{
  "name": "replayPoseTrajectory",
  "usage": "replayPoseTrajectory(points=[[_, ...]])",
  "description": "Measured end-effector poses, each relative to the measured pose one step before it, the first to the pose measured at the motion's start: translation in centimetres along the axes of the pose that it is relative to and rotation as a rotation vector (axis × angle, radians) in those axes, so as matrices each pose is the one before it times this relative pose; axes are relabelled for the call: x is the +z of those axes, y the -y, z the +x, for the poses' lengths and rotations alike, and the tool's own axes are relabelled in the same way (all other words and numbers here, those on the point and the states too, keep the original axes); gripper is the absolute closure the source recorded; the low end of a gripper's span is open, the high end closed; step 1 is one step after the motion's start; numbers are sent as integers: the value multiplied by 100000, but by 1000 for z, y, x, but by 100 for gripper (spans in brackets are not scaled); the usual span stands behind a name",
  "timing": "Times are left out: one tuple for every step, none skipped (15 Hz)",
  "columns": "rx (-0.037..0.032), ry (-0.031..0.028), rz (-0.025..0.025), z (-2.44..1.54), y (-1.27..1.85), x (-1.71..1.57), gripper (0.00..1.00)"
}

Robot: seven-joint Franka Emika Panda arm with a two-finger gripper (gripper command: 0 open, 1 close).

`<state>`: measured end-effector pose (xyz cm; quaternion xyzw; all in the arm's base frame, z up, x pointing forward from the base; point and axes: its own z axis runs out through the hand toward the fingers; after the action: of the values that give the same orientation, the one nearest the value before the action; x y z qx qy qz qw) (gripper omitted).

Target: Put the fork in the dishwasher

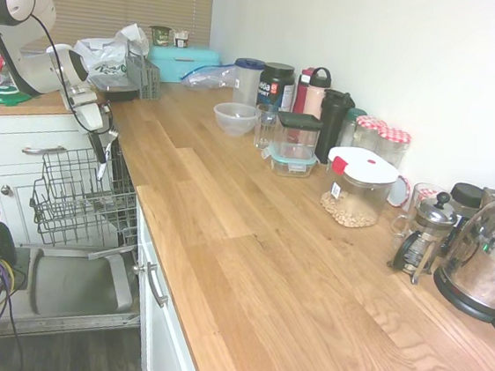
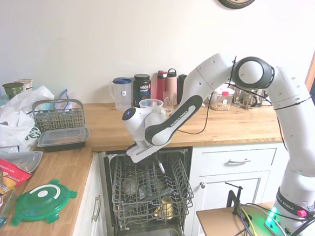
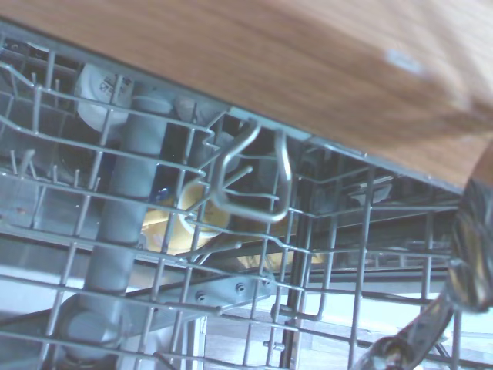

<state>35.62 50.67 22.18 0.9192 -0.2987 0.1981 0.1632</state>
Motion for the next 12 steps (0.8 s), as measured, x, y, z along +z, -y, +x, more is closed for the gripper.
replayPoseTrajectory(points=[[-804, 243, -835, -77, 107, 783, 100], [-756, 287, -654, -510, 129, 1005, 100], [-1155, 406, -384, -835, 110, 918, 100], [-955, 285, -68, -934, 90, 730, 100], [-950, 236, 193, -872, 67, 570, 100], [-918, 79, 27, -725, 6, 539, 100], [-802, -88, -287, -634, -7, 602, 100], [-565, 33, -192, -485, 33, 632, 100], [-429, -94, -476, -327, 14, 639, 100], [-408, -86, -636, -281, 0, 655, 100], [-393, -51, -694, -264, -15, 577, 100], [-235, 67, -560, -215, 27, 481, 100]])
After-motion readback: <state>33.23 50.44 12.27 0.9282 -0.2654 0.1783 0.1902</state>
